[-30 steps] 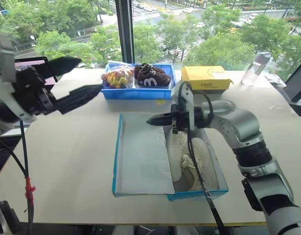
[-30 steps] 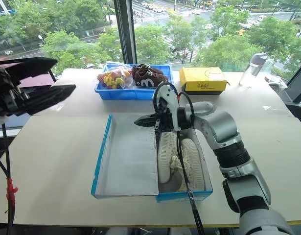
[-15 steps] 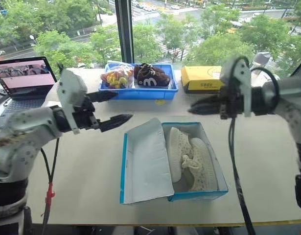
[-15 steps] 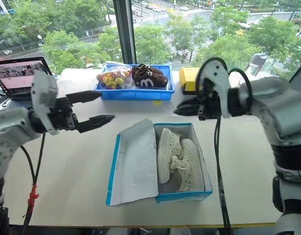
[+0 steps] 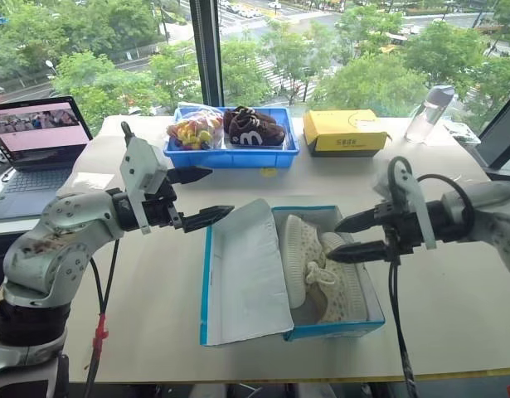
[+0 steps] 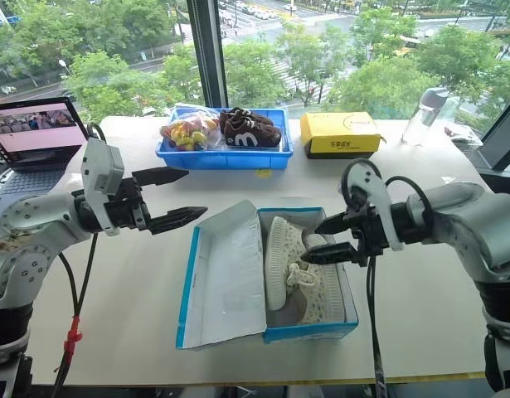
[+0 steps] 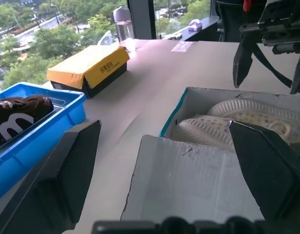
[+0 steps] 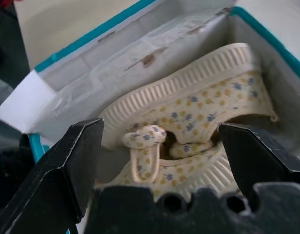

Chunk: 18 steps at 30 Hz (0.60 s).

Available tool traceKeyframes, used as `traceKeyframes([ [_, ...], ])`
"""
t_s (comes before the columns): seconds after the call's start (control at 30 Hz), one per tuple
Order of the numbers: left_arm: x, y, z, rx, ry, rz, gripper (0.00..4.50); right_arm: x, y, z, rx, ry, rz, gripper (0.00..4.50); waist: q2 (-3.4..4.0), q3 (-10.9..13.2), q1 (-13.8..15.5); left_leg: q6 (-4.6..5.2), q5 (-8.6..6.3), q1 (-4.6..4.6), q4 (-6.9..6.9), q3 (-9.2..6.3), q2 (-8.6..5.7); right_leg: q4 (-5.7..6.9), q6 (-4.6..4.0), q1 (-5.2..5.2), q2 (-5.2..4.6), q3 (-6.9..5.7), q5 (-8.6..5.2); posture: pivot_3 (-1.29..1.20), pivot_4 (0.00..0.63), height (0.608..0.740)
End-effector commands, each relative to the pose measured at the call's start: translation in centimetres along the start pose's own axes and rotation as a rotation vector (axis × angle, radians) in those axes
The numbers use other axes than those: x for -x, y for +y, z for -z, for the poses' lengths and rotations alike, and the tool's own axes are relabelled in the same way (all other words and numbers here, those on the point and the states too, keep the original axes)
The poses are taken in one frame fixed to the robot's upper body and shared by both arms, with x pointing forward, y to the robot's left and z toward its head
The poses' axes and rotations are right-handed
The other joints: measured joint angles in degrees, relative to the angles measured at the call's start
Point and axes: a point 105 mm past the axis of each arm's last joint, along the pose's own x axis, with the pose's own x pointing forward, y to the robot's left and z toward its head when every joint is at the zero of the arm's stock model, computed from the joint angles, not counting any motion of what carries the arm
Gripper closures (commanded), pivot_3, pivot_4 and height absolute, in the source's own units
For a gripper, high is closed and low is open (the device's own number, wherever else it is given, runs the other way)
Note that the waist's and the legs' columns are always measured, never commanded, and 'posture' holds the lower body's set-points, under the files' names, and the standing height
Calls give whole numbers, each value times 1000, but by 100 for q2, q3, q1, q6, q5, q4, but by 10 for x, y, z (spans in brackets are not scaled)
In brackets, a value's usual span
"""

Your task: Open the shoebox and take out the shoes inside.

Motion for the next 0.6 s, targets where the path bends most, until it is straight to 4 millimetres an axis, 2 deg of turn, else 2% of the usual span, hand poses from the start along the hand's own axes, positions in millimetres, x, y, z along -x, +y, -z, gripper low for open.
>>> traceKeyframes([
  [0.03,3,1,-10,-47,-24,-17,0,-5,6,-16,188,-53,15,27,-1,0,-2,-1,0,9,0,0,0,-4,1,7,2,0,0,0,150,740],
  [0.1,4,0,-8,-44,-19,-17,0,-11,11,-11,225,-42,11,27,-1,0,-12,-2,1,17,-1,1,2,-2,1,11,7,3,-1,0,150,740],
  [0.23,2,1,-11,-47,-31,-17,0,-30,9,19,276,31,34,27,-3,0,8,-2,1,15,-1,-1,9,8,1,13,12,-3,-1,0,150,740],
  [0.6,5,2,-10,-53,-15,-31,0,-48,14,24,236,-13,10,27,-4,0,34,-3,2,20,3,1,6,5,0,11,11,2,-1,0,150,740],
])
